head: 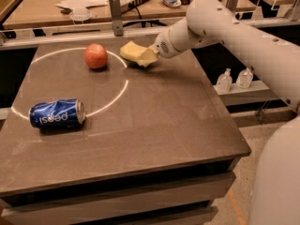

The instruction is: Move sponge near apple

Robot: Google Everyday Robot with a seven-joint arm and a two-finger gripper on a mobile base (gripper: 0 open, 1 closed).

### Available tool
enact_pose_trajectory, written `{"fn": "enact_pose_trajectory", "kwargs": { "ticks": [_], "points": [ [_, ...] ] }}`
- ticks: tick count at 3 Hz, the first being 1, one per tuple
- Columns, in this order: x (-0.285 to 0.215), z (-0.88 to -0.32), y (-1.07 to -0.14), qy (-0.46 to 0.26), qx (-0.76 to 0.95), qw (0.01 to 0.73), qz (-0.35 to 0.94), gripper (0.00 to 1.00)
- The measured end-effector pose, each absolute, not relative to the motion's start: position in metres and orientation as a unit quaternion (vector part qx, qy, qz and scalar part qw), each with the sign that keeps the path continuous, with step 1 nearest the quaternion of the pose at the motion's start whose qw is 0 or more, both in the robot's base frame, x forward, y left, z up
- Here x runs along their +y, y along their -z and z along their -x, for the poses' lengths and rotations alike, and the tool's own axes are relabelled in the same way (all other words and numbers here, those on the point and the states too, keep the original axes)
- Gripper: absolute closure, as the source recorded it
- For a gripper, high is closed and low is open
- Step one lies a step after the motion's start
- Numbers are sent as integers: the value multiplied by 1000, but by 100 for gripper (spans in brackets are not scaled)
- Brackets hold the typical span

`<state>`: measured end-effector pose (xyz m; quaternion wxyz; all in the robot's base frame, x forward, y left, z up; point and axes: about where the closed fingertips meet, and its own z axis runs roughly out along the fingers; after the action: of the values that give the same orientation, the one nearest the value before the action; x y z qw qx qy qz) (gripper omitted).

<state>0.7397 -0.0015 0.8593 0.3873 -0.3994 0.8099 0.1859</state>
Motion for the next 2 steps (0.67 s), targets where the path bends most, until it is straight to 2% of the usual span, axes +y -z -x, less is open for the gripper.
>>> {"fn": "enact_pose_trajectory", "kwargs": {
  "ticks": [1, 2],
  "points": [
    [24, -745, -856, -208, 797, 383, 418, 82],
    [42, -745, -852, -228, 789, 373, 433, 51]
  ]
}}
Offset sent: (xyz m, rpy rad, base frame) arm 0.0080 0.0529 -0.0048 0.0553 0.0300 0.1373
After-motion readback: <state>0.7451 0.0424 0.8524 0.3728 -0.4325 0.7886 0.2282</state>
